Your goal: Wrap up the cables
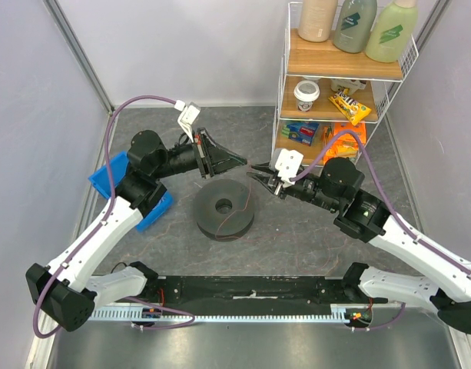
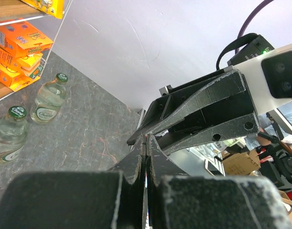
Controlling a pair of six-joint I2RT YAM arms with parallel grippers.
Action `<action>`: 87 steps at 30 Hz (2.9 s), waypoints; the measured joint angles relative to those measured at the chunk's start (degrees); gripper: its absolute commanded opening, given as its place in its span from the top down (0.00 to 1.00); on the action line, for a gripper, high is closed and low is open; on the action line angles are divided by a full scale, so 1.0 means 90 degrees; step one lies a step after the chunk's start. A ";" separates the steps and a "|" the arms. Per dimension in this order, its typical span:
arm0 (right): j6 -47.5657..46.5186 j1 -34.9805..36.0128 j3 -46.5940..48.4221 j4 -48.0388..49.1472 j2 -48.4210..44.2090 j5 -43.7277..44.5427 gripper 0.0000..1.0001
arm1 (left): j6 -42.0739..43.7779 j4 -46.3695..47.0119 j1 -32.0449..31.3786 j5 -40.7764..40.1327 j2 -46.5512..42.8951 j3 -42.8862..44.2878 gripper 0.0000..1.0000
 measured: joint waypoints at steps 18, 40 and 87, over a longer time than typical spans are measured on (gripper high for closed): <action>0.0211 0.0000 -0.0044 0.0017 0.0024 0.0194 0.94 | -0.0177 0.0301 0.0012 0.0301 -0.0092 -0.0131 0.98; -0.0158 -0.0534 -0.0002 -0.0641 -0.0607 0.1088 1.00 | 0.4597 -0.5039 0.2404 0.0129 0.1552 0.1294 0.05; 0.0214 -0.1467 0.0522 -0.1899 -0.1348 0.1025 1.00 | 0.8884 -0.9092 0.2191 0.0576 0.2873 0.2890 0.98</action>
